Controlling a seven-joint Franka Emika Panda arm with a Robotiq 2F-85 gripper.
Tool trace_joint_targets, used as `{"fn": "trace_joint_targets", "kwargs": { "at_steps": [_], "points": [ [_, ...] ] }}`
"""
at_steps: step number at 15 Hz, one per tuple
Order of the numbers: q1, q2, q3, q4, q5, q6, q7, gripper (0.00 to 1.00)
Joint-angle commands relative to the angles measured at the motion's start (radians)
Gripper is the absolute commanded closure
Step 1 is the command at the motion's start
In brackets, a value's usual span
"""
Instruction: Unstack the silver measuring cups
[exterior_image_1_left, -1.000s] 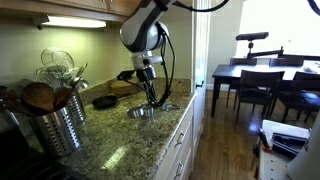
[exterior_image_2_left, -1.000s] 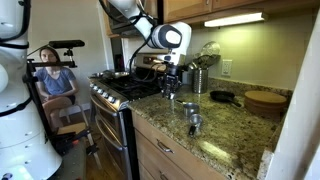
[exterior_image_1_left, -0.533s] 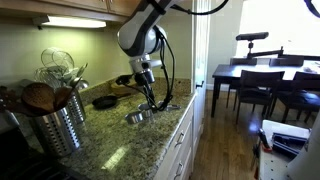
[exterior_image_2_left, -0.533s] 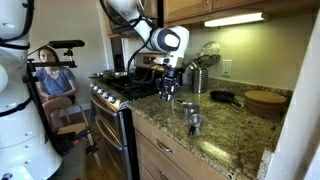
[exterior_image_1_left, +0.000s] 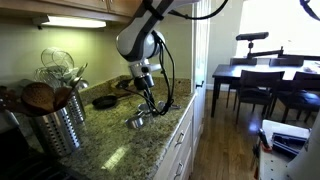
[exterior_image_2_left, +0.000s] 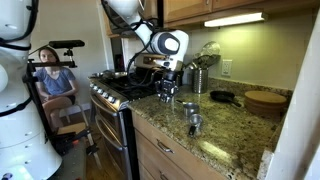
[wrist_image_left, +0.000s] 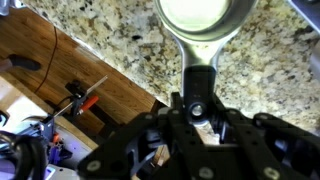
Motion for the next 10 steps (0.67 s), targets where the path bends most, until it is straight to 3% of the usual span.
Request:
{"fn": "trace_joint_targets", "kwargs": {
  "at_steps": [1, 6, 7, 8, 10],
  "points": [
    [-0.026, 0.018, 0.020, 0.025, 0.000, -0.033, -0.027, 0.88],
    [-0.025, 0.040, 0.019, 0.030, 0.002, -0.035, -0.038, 0.88],
    [-0.025, 0.043, 0.019, 0.030, 0.004, -0.037, -0.039, 0.59],
    [-0.025, 0.045, 0.018, 0.031, 0.003, -0.039, -0.039, 0.45],
    [-0.023, 0.044, 0.018, 0.032, 0.001, -0.042, -0.037, 0.34]
  ]
}}
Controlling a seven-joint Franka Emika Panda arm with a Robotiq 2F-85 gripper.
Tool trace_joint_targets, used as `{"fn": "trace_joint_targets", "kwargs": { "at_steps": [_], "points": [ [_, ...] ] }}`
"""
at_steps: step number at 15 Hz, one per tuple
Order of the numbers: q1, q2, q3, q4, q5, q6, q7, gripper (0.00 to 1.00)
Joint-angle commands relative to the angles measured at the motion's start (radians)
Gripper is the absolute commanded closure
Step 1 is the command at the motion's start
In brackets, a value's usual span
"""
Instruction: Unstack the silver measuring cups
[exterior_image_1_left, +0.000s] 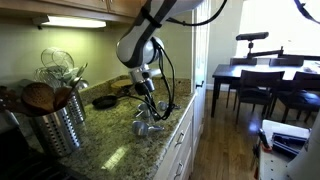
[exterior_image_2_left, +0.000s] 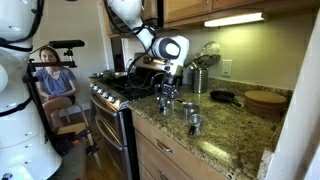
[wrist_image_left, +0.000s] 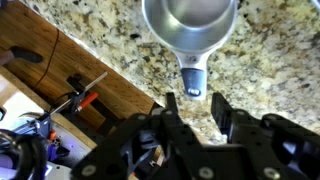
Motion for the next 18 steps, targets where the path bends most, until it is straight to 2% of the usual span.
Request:
{"fn": "trace_joint_targets", "kwargs": {
  "at_steps": [1, 5, 18],
  "points": [
    [-0.023, -0.002, 0.017, 0.019, 0.001, -0.040, -0.014, 0.27],
    [-0.020, -0.008, 0.017, 0.020, 0.000, -0.046, -0.009, 0.01],
    [-0.014, 0.000, 0.018, 0.019, -0.006, -0.033, 0.004, 0.00]
  ]
}}
